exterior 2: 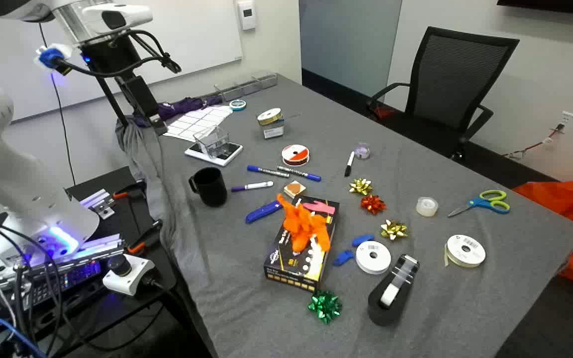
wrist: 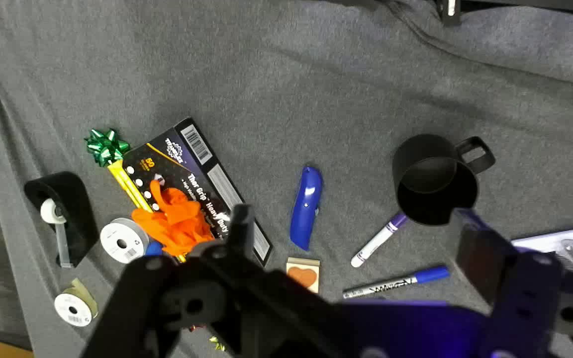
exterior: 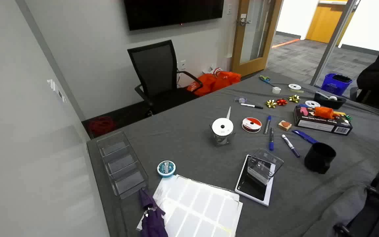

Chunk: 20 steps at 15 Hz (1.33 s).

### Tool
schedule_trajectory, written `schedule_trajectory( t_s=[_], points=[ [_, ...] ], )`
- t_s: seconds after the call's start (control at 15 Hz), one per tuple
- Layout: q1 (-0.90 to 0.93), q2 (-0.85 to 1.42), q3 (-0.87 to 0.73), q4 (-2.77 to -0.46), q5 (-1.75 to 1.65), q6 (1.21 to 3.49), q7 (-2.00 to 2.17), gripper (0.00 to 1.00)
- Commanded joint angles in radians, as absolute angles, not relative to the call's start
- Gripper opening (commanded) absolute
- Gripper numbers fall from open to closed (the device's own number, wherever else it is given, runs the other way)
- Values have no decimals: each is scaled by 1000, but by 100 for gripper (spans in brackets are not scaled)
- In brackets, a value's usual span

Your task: Move the black cup forward and place the purple marker first then the blue blade cutter

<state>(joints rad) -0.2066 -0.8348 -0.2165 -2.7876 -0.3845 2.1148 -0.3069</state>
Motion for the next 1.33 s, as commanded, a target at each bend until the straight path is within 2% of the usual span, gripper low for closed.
schedule_trajectory(
  t_s=[0.0, 0.53, 1.27],
  points=[
    [-205, -835, -217, -2785, -384, 2111, -307, 100],
    [-150, -706, -240, -2776, -145, 2086, -209, 100],
    [-122, -434, -281, -2786, 159, 2343, -186, 100]
  ],
)
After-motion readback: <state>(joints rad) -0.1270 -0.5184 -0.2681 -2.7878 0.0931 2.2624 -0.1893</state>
